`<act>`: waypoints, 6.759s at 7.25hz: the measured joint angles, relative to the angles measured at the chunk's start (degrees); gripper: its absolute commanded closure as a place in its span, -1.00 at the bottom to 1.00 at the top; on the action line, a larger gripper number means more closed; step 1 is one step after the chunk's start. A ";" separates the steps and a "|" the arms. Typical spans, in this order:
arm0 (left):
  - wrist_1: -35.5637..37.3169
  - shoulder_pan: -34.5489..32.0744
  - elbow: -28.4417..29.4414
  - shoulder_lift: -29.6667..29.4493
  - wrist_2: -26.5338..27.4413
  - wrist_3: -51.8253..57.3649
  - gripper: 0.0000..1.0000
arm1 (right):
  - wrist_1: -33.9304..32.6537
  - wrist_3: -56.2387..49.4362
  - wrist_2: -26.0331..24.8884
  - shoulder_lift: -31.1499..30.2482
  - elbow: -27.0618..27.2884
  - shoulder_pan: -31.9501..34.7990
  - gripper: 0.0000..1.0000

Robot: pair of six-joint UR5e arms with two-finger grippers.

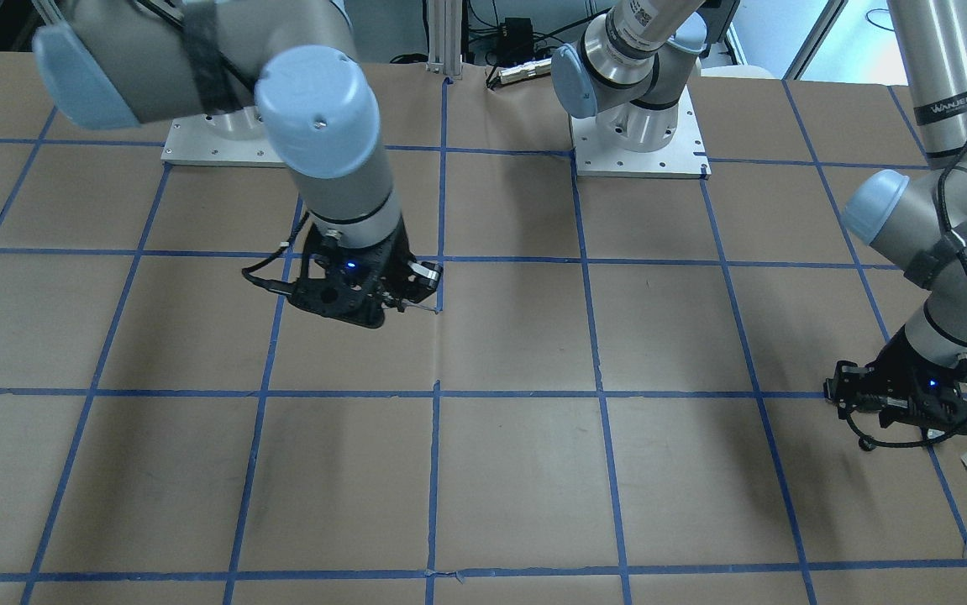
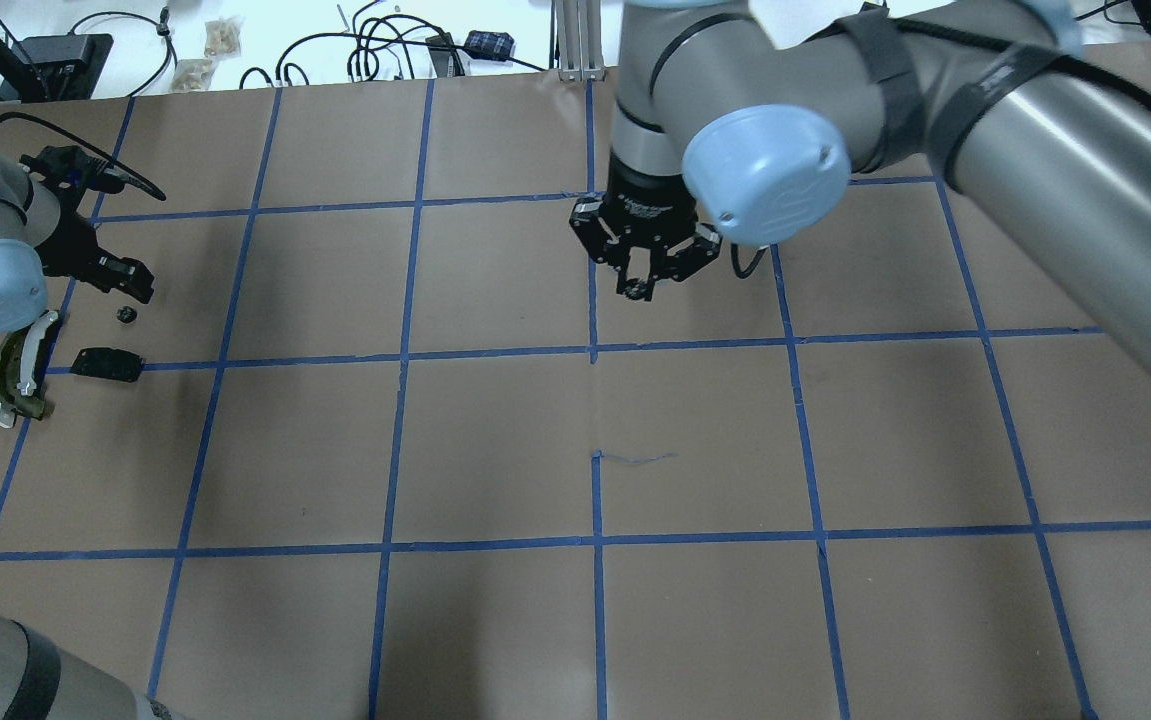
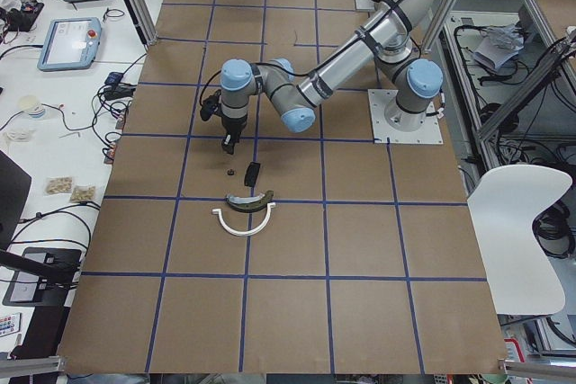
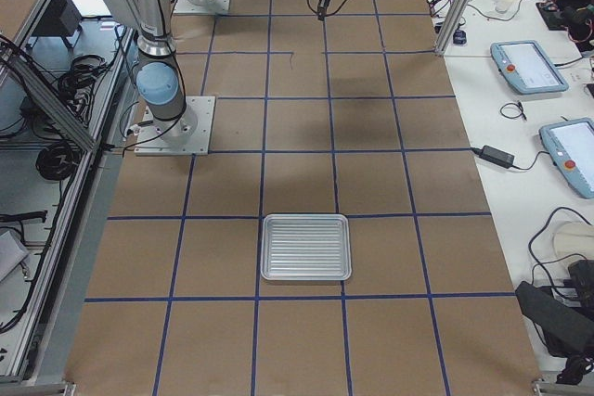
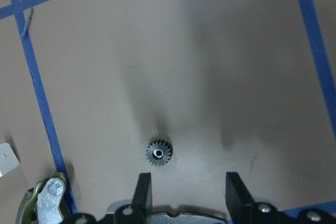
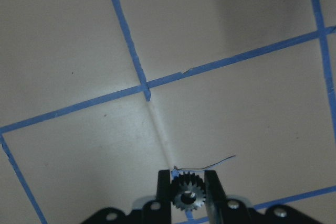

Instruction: Place bearing gear from tray to pile

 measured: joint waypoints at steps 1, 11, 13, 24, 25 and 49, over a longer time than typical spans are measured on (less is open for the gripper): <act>-2.86 -2.74 0.60 1.45 -0.64 -4.83 -0.15 | -3.52 1.37 0.04 2.81 0.64 2.39 0.50; -8.97 -33.38 -0.44 1.88 -4.16 -55.17 -0.13 | 4.79 -18.64 -0.48 -3.85 -3.30 -8.10 -1.00; -4.80 -40.57 0.04 -3.06 -3.47 -64.17 -0.12 | 13.19 -28.61 -1.62 -8.82 -3.30 -13.22 -1.00; -3.13 -45.17 -0.87 -6.08 0.71 -64.78 -0.29 | 6.82 -29.66 -4.28 -16.32 1.58 -20.32 -1.00; -3.24 -45.17 -1.03 -6.19 0.75 -64.74 -0.05 | 6.80 -29.58 -4.27 -16.32 1.66 -20.32 -1.00; -0.93 4.03 7.23 -10.71 -2.99 7.67 0.48 | 6.83 -28.90 -3.69 -16.53 2.03 -20.32 -1.00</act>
